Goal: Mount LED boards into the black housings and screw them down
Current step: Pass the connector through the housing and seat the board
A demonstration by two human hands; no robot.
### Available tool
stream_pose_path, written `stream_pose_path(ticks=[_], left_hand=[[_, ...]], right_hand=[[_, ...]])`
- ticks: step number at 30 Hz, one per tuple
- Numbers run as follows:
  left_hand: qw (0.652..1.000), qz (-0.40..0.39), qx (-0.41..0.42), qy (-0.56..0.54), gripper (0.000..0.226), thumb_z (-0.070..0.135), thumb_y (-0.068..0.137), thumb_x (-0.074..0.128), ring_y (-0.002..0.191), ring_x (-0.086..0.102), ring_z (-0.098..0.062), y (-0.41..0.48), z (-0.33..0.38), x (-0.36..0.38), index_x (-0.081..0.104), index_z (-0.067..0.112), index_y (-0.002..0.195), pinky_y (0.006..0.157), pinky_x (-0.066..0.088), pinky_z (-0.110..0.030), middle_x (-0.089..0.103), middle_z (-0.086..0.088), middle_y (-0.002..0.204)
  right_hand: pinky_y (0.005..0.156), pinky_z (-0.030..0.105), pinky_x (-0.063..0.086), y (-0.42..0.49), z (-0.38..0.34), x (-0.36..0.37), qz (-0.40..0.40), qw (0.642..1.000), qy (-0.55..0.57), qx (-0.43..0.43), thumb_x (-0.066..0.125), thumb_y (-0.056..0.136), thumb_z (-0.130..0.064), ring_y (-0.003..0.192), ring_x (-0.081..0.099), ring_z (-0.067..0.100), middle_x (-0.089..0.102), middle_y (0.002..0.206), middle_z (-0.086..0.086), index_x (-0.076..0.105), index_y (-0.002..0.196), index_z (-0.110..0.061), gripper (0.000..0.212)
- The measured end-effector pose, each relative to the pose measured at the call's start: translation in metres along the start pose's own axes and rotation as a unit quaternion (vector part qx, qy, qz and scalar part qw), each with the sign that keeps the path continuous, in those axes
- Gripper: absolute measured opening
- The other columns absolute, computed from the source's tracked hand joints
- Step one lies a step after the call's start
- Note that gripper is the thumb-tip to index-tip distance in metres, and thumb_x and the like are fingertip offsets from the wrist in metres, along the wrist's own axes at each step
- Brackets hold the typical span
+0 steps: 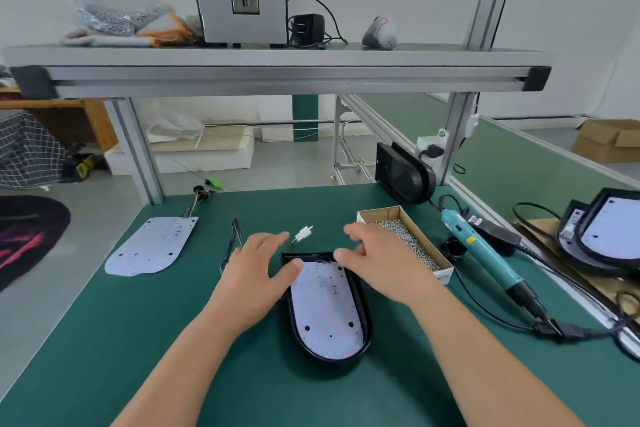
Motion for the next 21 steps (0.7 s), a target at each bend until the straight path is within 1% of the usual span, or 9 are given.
stream_pose_path(ticks=[2,4,7,9,11,13,15,19,21], left_hand=[[0.998,0.031,0.004,0.058,0.066,0.07,0.098,0.048,0.136,0.047,-0.014,-0.002,0.007,-0.009,0.039,0.045,0.159,0.107,0.045,-0.038,0.042,0.024,0.15],[0.992,0.051,-0.006,0.119,0.066,0.073,0.1,0.037,0.131,0.056,-0.017,-0.003,0.013,-0.019,0.032,0.048,0.161,0.094,0.049,-0.038,0.041,0.023,0.155],[0.969,0.058,-0.044,0.234,0.067,0.075,0.1,0.017,0.12,0.067,-0.024,-0.005,0.018,-0.034,0.028,0.049,0.161,0.081,0.049,-0.036,0.046,0.021,0.158],[0.953,0.082,-0.068,0.285,0.068,0.072,0.101,0.012,0.111,0.069,-0.027,-0.006,0.021,-0.044,0.036,0.046,0.159,0.075,0.047,-0.036,0.06,0.013,0.143],[0.942,0.136,-0.065,0.3,0.061,0.064,0.105,0.023,0.104,0.069,-0.031,-0.006,0.029,-0.056,0.051,0.038,0.152,0.071,0.045,-0.037,0.066,0.003,0.126],[0.946,0.197,-0.022,0.255,0.047,0.049,0.108,0.041,0.101,0.066,-0.035,-0.009,0.038,-0.063,0.065,0.024,0.14,0.071,0.05,-0.04,0.065,-0.004,0.117],[0.953,0.218,0.038,0.207,0.033,0.037,0.107,0.053,0.1,0.064,-0.034,-0.012,0.049,-0.062,0.072,0.019,0.128,0.073,0.054,-0.044,0.065,-0.004,0.11],[0.976,0.12,0.104,0.152,0.018,0.036,0.104,0.055,0.089,0.061,-0.021,-0.011,0.077,-0.026,0.069,0.026,0.097,0.073,0.054,-0.042,0.065,0.008,0.087],[0.976,0.061,0.134,0.159,0.02,0.037,0.104,0.055,0.09,0.058,-0.017,-0.006,0.094,-0.001,0.069,0.026,0.096,0.077,0.053,-0.039,0.067,0.008,0.087]], right_hand=[[0.095,0.034,0.05,-0.004,0.007,-0.034,0.054,0.999,0.002,-0.003,0.063,0.095,-0.047,0.104,0.062,0.009,0.064,0.11,-0.017,0.066,0.124,-0.032,0.033],[0.088,0.037,0.053,-0.012,0.028,-0.069,0.121,0.992,-0.032,0.008,0.062,0.094,-0.045,0.092,0.064,0.007,0.063,0.103,-0.014,0.068,0.109,-0.035,0.019],[0.088,0.039,0.049,-0.033,0.082,-0.108,0.212,0.967,-0.122,0.077,0.064,0.097,-0.042,0.105,0.06,0.02,0.059,0.117,-0.001,0.066,0.121,-0.027,0.029],[0.095,0.046,0.046,-0.047,0.12,-0.119,0.232,0.947,-0.184,0.125,0.067,0.096,-0.038,0.116,0.052,0.036,0.056,0.122,0.012,0.064,0.129,-0.016,0.039],[0.094,0.048,0.05,-0.057,0.15,-0.117,0.207,0.942,-0.205,0.169,0.069,0.095,-0.042,0.115,0.054,0.04,0.058,0.118,0.015,0.063,0.131,-0.013,0.046],[0.081,0.044,0.054,-0.063,0.169,-0.109,0.155,0.942,-0.211,0.209,0.065,0.094,-0.052,0.098,0.06,0.033,0.062,0.101,0.005,0.061,0.119,-0.017,0.043],[0.065,0.038,0.05,-0.065,0.174,-0.103,0.119,0.94,-0.229,0.224,0.065,0.092,-0.055,0.08,0.061,0.026,0.06,0.084,-0.005,0.05,0.104,-0.023,0.037],[0.064,0.036,0.049,-0.063,0.176,-0.106,0.124,0.947,-0.199,0.221,0.069,0.09,-0.046,0.075,0.061,0.021,0.062,0.079,-0.005,0.05,0.094,-0.024,0.029],[0.063,0.036,0.048,-0.062,0.177,-0.11,0.148,0.96,-0.113,0.21,0.072,0.087,-0.043,0.072,0.062,0.02,0.065,0.078,-0.002,0.056,0.09,-0.024,0.024]])
Point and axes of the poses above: each hand's wrist, its own y-axis towards the middle knuckle, its own x-axis out of the palm, z = x × y, the point moved 6 cm from there along y, towards the middle knuckle
